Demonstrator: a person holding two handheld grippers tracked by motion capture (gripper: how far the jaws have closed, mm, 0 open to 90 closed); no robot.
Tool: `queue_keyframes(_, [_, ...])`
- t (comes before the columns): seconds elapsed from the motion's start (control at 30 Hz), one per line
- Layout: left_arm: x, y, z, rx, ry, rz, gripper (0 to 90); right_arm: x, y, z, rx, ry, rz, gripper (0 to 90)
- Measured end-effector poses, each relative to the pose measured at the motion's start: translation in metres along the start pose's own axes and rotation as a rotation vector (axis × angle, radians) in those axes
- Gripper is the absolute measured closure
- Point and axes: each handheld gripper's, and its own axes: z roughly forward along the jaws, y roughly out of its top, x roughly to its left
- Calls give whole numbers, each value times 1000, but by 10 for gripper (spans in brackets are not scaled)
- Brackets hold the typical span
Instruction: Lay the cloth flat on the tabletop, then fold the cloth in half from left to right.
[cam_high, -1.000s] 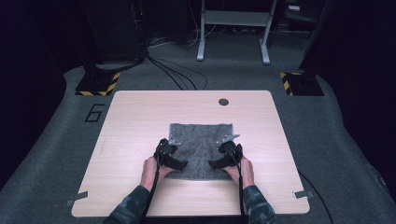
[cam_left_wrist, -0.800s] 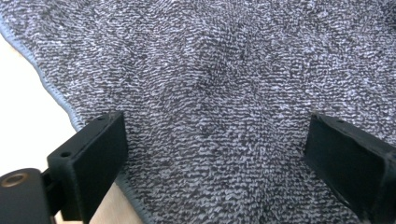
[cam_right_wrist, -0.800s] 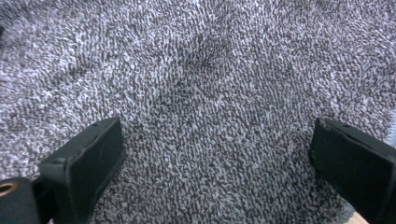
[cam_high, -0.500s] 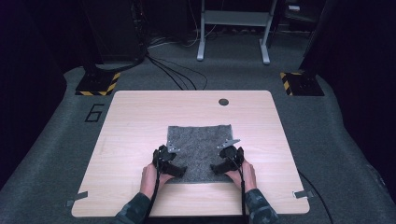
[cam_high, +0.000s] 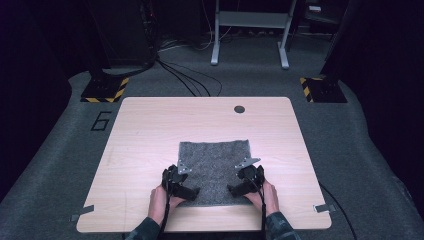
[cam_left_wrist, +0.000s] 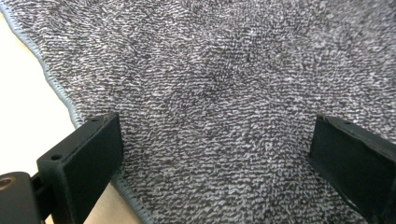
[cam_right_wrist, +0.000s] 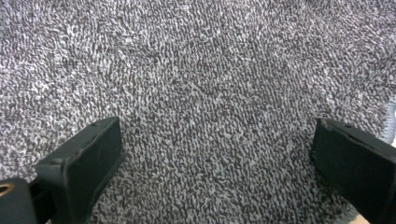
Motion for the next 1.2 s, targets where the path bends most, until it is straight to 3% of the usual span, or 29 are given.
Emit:
queue_keyframes(0.1, [4,1,-5,-6,-27,-18,21,1,0,-2,2,6,-8,31])
queue_keyframes(0.17, [14,9,-15,-26,-35,-33,18,1,1,-4,-12,6,-6,31])
queue_keyframes(0.23, [33,21,-30,-65,-23,-55,18,7,8,-15,-51,26,2,35])
queue_keyframes(0.37, [69,38,-35,-82,-2,-87,25,37,27,-25,-98,71,-32,45])
queue_keyframes(0.4, [69,38,-35,-82,-2,-87,30,46,32,-25,-99,89,-64,48])
queue_keyframes(0.43, [86,44,-29,-78,9,-109,32,59,37,-23,-96,100,-102,57])
queue_keyframes(0.5, [101,48,-23,-88,-8,-155,54,77,43,-21,-106,123,-146,75])
queue_keyframes(0.6, [117,54,-13,-81,-14,-183,83,106,52,-17,-105,169,-157,98])
queue_keyframes(0.67, [119,55,-9,-80,1,-181,101,114,54,-14,-102,187,-165,124])
queue_keyframes(0.7, [124,60,0,-68,-7,-180,134,137,56,-6,-100,204,-208,163])
queue_keyframes(0.83, [125,67,13,-46,8,-167,157,159,61,3,-105,219,-256,266])
queue_keyframes(0.9, [124,69,18,-32,8,-168,168,162,62,4,-100,220,-258,286])
queue_keyframes(0.93, [124,71,25,-10,27,-147,186,170,65,10,-97,216,-271,341])
queue_keyframes(1.0, [126,72,32,-4,23,-168,213,178,66,15,-90,202,-285,373])
queue_keyframes(1.17, [127,73,40,-17,20,-167,313,187,66,32,-64,165,-313,570])
queue_keyframes(1.2, [126,74,42,-10,21,-165,351,188,65,34,-62,165,-298,609])
